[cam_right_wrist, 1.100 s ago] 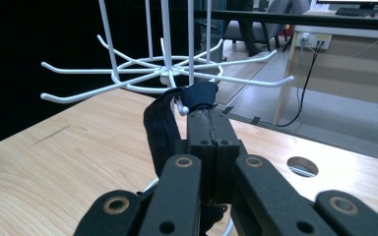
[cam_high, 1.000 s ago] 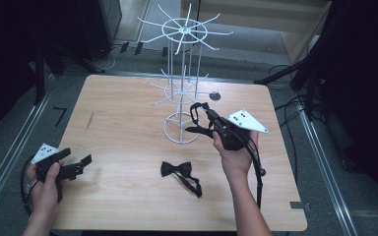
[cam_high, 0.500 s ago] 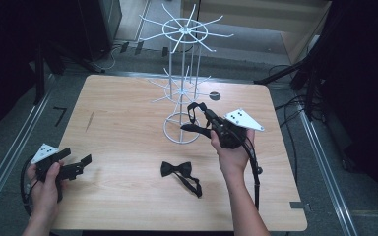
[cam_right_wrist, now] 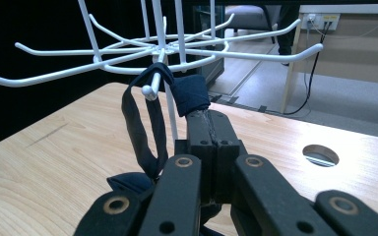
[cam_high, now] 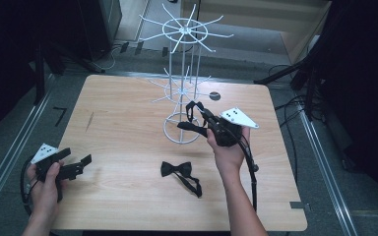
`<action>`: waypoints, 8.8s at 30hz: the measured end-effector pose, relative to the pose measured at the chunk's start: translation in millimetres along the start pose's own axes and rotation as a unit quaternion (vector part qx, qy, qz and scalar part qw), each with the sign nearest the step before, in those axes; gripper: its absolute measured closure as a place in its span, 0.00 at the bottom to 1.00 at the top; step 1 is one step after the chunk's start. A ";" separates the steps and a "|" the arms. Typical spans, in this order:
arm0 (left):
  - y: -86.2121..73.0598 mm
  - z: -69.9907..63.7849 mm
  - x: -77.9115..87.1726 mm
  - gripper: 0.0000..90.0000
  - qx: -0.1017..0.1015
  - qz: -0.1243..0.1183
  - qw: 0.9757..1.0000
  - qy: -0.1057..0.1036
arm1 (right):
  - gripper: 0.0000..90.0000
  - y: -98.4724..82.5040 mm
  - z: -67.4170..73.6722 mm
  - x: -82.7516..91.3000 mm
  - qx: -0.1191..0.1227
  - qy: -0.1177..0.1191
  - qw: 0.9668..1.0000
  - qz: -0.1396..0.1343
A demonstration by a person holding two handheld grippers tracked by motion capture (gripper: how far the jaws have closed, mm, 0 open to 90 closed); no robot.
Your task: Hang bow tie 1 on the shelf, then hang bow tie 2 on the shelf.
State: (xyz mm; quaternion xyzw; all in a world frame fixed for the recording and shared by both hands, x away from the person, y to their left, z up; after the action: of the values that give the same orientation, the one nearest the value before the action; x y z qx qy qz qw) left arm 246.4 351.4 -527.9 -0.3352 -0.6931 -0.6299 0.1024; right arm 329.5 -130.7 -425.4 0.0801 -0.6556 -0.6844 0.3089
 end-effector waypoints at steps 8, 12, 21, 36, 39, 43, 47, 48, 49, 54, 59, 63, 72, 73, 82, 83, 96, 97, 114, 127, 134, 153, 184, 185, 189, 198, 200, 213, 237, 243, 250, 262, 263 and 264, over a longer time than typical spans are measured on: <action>-0.1 0.7 0.3 0.09 0.000 -0.001 1.000 -0.002 | 0.94 -3.2 0.2 -5.6 -0.008 0.000 1.000 0.002; -0.1 0.8 0.2 0.09 0.001 -0.001 1.000 -0.003 | 0.69 -6.1 1.2 -3.5 -0.014 -0.003 1.000 0.002; 0.1 0.4 -0.1 0.09 0.000 0.001 1.000 0.000 | 0.57 -14.1 1.0 5.1 -0.020 0.000 1.000 0.015; 0.5 0.5 -0.5 0.09 0.002 0.003 1.000 0.000 | 0.54 -39.1 15.1 25.3 0.002 0.010 0.999 0.046; 0.3 0.2 -0.4 0.09 0.002 0.001 1.000 0.001 | 0.54 -45.7 21.1 29.1 0.011 0.016 0.999 0.050; 0.3 0.3 -0.4 0.09 0.002 0.001 1.000 0.000 | 0.53 -56.5 27.7 34.2 0.010 0.026 0.998 0.059; 0.3 0.3 -0.3 0.09 0.002 0.001 1.000 0.001 | 0.54 -67.8 30.7 37.3 0.006 0.032 0.997 0.069; 0.3 0.3 -0.3 0.09 0.002 0.001 1.000 0.001 | 0.54 -70.1 30.9 37.7 0.004 0.033 0.997 0.073; 0.3 0.3 -0.3 0.09 0.002 0.001 1.000 0.001 | 0.54 -72.0 30.8 37.6 0.002 0.034 0.997 0.075; 0.3 0.6 -0.4 0.09 0.003 0.001 1.000 0.000 | 0.54 -77.8 31.6 38.5 0.000 0.037 0.996 0.083; 0.3 0.8 -0.3 0.09 0.003 -0.001 1.000 -0.001 | 0.54 -85.9 32.9 39.3 0.000 0.040 0.995 0.094; 0.3 1.2 -0.2 0.09 0.004 -0.001 1.000 -0.001 | 0.55 -94.0 34.2 38.4 -0.001 0.042 0.993 0.108; 0.2 1.2 0.0 0.09 0.005 -0.002 1.000 0.000 | 0.57 -107.5 36.5 37.1 -0.002 0.047 0.990 0.131; 0.2 1.2 0.1 0.09 0.005 -0.002 1.000 0.000 | 0.57 -107.5 36.5 37.1 -0.002 0.047 0.990 0.131; 0.2 1.4 0.2 0.09 0.006 -0.002 1.000 -0.001 | 0.60 -120.8 41.1 35.0 -0.001 0.061 0.986 0.157; 0.1 1.4 0.3 0.09 0.007 -0.002 1.000 -0.001 | 0.60 -121.9 41.9 34.8 -0.002 0.063 0.985 0.161; 0.0 1.8 0.5 0.09 0.009 -0.004 1.000 -0.002 | 0.70 -137.8 46.8 31.3 0.001 0.085 0.977 0.195; 0.0 1.8 0.6 0.09 0.009 -0.004 1.000 -0.002 | 0.71 -138.9 47.8 31.2 0.001 0.087 0.976 0.199; 0.0 2.0 0.7 0.09 0.010 -0.004 1.000 -0.003 | 1.00 -144.4 55.0 29.6 0.033 0.092 0.970 0.221; 0.0 1.7 0.5 0.09 0.009 -0.004 1.000 -0.001 | 1.00 -130.4 61.3 36.9 0.044 0.088 0.980 0.173; 0.1 1.4 0.4 0.09 0.007 -0.003 1.000 -0.001 | 1.00 -117.1 62.0 41.5 0.047 0.087 0.985 0.143; 0.1 1.2 0.1 0.09 0.006 -0.002 1.000 0.001 | 1.00 -82.6 62.5 54.0 0.060 0.076 0.992 0.082; 0.1 1.5 -0.1 0.09 0.007 -0.003 1.000 -0.001 | 1.00 -31.4 77.2 56.9 0.085 0.079 0.993 0.021; 0.2 1.5 0.0 0.09 0.007 -0.002 1.000 -0.001 | 1.00 -29.8 77.7 56.8 0.086 0.079 0.993 0.019; 0.2 1.5 0.1 0.09 0.007 -0.002 1.000 -0.001 | 1.00 -23.8 80.2 56.0 0.091 0.081 0.992 0.015; 0.2 1.7 0.2 0.09 0.006 -0.001 1.000 -0.001 | 1.00 -12.9 83.0 53.5 0.096 0.083 0.992 0.005; 0.2 1.7 0.2 0.09 0.007 -0.001 1.000 -0.001 | 1.00 -10.7 84.1 53.4 0.095 0.083 0.992 0.004; 0.2 1.8 0.3 0.09 0.008 -0.001 1.000 -0.001 | 1.00 2.9 86.8 53.4 0.101 0.082 0.991 -0.016; 0.3 2.2 0.4 0.09 0.010 -0.002 1.000 -0.002 | 1.00 23.7 87.4 46.3 0.106 0.078 0.991 -0.035; 0.3 2.2 0.4 0.09 0.010 -0.002 1.000 -0.002 | 1.00 27.9 84.5 39.3 0.105 0.073 0.991 -0.036; 0.3 2.3 0.2 0.09 0.010 -0.004 1.000 -0.002 | 1.00 30.1 83.9 34.6 0.104 0.071 0.991 -0.038; 0.3 2.5 0.3 0.09 0.011 -0.004 1.000 -0.002 | 1.00 32.9 79.8 24.8 0.103 0.065 0.992 -0.036; 0.3 2.6 0.3 0.09 0.010 -0.004 1.000 -0.002 | 1.00 33.0 79.7 24.4 0.101 0.064 0.992 -0.035; 0.3 2.6 0.3 0.09 0.011 -0.004 1.000 -0.002 | 1.00 33.2 79.2 23.6 0.101 0.063 0.992 -0.035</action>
State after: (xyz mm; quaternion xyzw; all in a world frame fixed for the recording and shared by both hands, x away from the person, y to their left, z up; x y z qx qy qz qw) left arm 247.0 353.9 -528.0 -0.3327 -0.7014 -0.6221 0.1018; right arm 280.6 -74.4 -376.9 0.1767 -0.6976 -0.6184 0.3159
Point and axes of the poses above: each handheld gripper's, and its own axes: x roughly backward along the jaws, y roughly out of its top, z roughly to its left, the point moved 1 cm from there along -x, roughly forward along the jaws, and after that the axes turned 3 degrees about z, right-handed, at the moved point
